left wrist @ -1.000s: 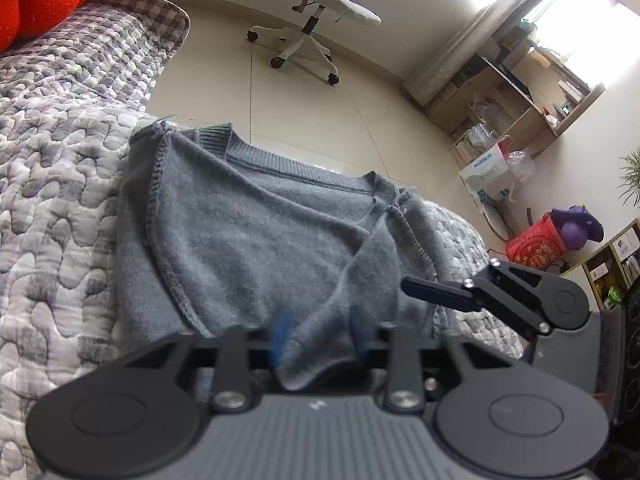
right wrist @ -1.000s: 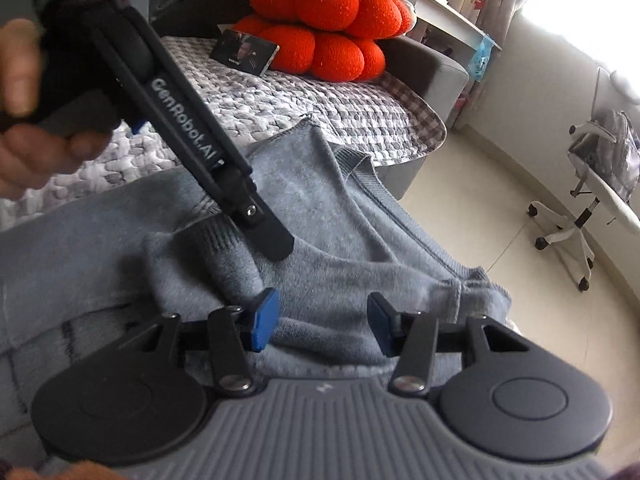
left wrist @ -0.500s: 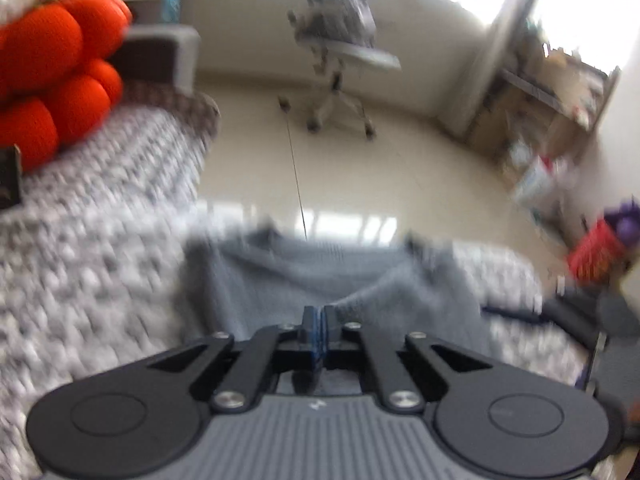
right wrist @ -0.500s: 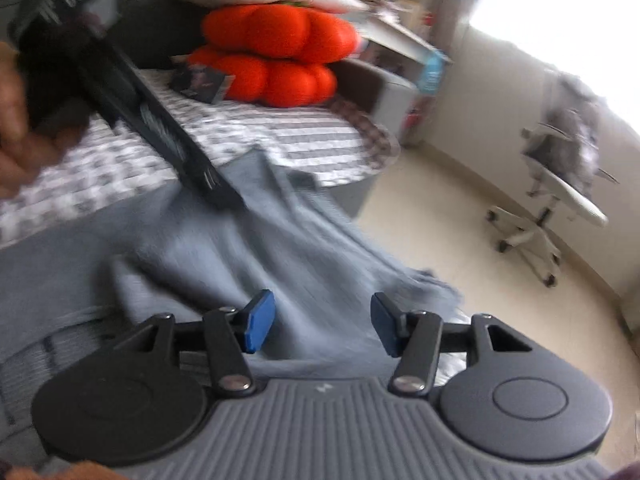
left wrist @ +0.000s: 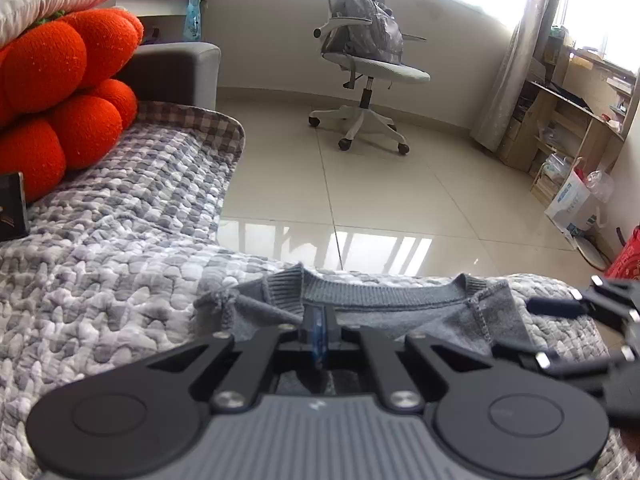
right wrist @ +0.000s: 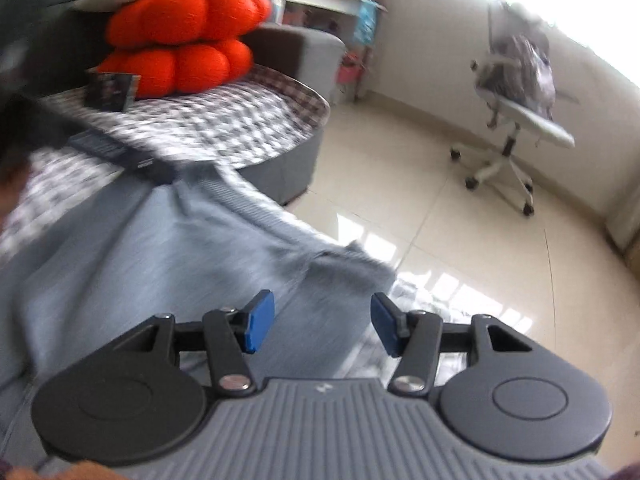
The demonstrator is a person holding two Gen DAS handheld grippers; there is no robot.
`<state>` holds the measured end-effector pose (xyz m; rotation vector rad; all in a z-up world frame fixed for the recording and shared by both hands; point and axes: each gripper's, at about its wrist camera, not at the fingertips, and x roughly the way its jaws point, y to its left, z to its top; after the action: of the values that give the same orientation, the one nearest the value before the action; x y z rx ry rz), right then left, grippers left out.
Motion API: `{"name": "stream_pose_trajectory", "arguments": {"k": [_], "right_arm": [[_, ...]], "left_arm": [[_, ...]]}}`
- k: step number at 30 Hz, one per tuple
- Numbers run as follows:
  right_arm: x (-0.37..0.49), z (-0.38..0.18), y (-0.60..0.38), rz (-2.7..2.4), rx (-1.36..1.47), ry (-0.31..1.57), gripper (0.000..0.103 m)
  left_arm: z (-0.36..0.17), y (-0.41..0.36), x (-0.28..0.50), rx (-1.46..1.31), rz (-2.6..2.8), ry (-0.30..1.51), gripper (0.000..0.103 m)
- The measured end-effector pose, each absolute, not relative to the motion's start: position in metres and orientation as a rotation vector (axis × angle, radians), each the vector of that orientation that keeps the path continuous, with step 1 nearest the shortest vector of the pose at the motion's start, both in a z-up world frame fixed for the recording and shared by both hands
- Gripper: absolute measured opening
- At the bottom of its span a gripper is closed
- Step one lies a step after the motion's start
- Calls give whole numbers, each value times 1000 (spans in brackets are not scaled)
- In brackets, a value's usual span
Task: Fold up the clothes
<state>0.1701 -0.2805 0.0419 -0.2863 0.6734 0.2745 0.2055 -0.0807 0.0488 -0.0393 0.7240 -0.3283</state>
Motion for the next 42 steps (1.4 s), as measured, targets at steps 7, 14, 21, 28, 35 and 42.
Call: {"name": "stream_pose_trajectory", "arguments": {"k": [7, 14, 21, 28, 35, 42], "right_arm": [[199, 32, -292, 285, -284, 725, 45], [196, 36, -294, 246, -259, 690, 10], [198, 39, -314, 244, -111, 664, 10], [186, 34, -309, 311, -170, 618, 32], [188, 36, -317, 282, -125, 634, 12], [192, 41, -319, 205, -55, 643, 5]], "left_arm": [[50, -77, 204, -34, -306, 700, 2], [55, -80, 202, -64, -293, 670, 2], [55, -85, 204, -82, -285, 661, 2], [46, -83, 201, -78, -266, 666, 2], [51, -77, 196, -106, -223, 639, 1], [57, -85, 200, -119, -209, 630, 1]]}}
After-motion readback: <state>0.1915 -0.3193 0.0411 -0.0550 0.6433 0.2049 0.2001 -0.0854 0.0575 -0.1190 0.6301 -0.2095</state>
